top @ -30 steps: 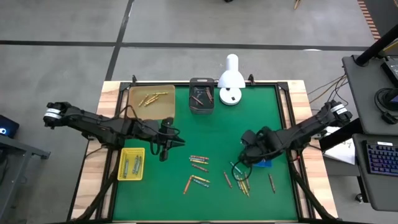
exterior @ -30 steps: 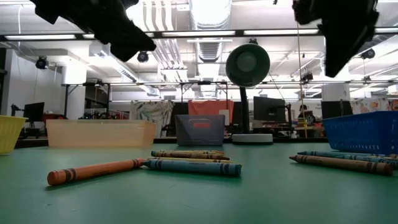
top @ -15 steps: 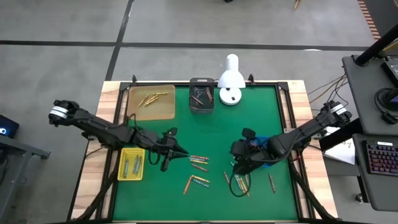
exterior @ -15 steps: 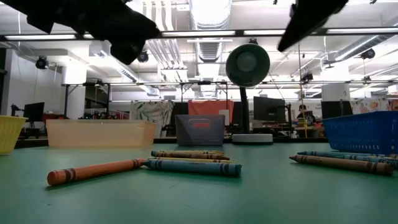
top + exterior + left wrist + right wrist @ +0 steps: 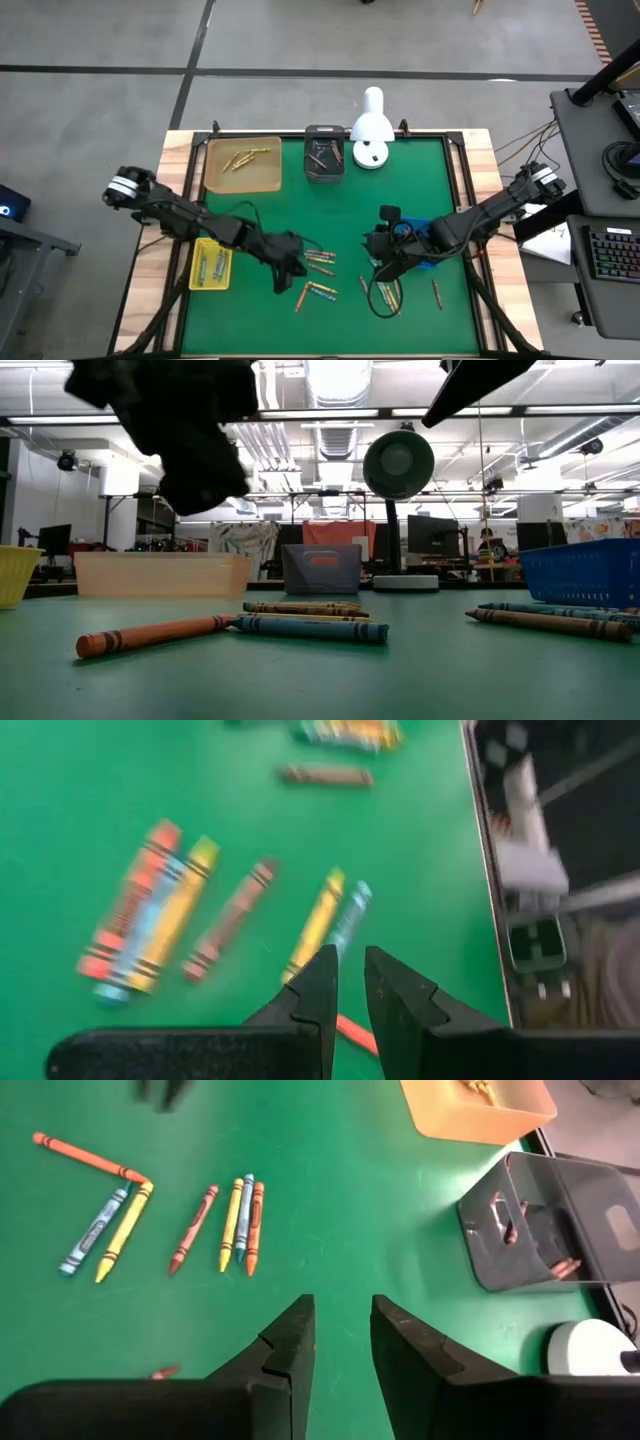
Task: Sort crayons
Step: Put the brown crayon into the black bin
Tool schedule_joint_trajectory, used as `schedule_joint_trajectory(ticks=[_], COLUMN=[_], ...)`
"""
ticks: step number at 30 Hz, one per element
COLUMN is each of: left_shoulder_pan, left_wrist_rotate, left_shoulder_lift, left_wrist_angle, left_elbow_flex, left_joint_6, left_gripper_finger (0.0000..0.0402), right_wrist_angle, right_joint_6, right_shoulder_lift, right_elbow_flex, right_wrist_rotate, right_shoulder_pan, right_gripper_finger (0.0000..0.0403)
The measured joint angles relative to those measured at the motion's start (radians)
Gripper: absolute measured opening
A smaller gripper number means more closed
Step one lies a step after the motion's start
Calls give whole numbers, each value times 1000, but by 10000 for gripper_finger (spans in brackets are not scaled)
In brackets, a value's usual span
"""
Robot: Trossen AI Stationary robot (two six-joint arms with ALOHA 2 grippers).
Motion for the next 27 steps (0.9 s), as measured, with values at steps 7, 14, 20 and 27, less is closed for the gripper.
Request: schedule_joint_trajectory(ticks=[7, 14, 20, 27], left_shoulder_pan=[-115, -127, -111, -80], left_wrist_rotate=[-168, -217, -218, -252], left_shoulder_lift=[165, 269, 307, 308], left_wrist_angle=[-263, -268, -272, -273], left_elbow_flex=[238, 369, 387, 346], left_joint_6=[206, 426, 495, 498], left_gripper_finger=[37, 37, 37, 37], right_wrist_angle=[0, -1, -1, 0], right_joint_6=[-35, -27, 39, 77], right_shoulder_lift=[0, 1, 1, 1], right_elbow_flex=[0, -11, -39, -63], right_wrist_rotate=[0, -1, -11, -10], right_shoulder_pan=[-2, -2, 1, 1], right_gripper_finger=[84, 83, 74, 68])
